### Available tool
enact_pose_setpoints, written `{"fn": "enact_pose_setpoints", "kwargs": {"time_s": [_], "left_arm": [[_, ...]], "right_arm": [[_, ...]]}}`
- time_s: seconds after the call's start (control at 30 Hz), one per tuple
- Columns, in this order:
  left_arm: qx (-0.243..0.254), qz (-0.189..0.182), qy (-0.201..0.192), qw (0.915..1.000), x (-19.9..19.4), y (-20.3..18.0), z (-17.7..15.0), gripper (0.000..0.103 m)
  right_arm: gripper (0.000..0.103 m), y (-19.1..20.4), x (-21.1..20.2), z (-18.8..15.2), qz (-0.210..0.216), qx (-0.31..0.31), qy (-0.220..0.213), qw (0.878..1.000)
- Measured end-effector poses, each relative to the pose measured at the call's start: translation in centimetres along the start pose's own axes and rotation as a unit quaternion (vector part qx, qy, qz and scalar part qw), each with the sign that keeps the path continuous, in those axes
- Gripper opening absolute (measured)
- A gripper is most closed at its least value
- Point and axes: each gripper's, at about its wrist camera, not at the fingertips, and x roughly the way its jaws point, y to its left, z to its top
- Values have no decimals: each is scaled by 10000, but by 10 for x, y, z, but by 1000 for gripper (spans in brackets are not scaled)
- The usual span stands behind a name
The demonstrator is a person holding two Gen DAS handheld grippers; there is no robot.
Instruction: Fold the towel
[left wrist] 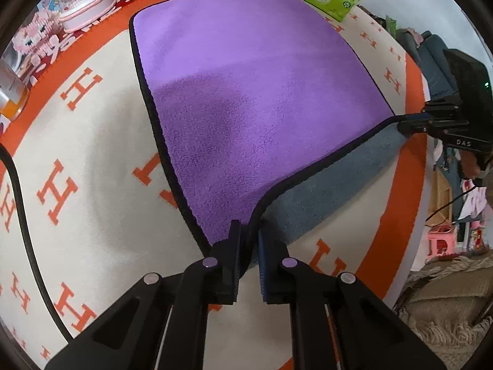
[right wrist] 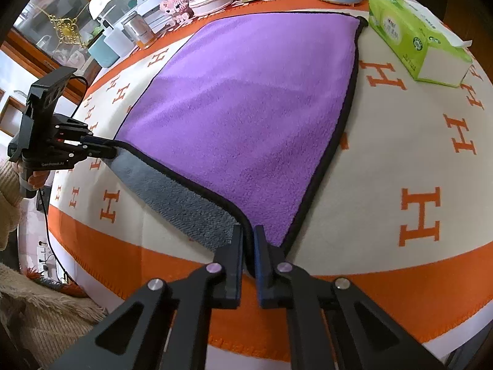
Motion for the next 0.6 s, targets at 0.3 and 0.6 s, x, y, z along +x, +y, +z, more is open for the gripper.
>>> {"fn": "enact_pose_setpoints", "kwargs": {"time_s": [0.3, 0.6], "left_arm": [[244, 588, -153, 9979, -17, -20, 5, 5], [169, 1269, -753, 9889, -60, -15, 44, 5]], "right_arm": [[5, 12, -13, 0, -317, -133, -254, 9991], [5, 11, -40, 39, -806, -40, -844, 9932]]}}
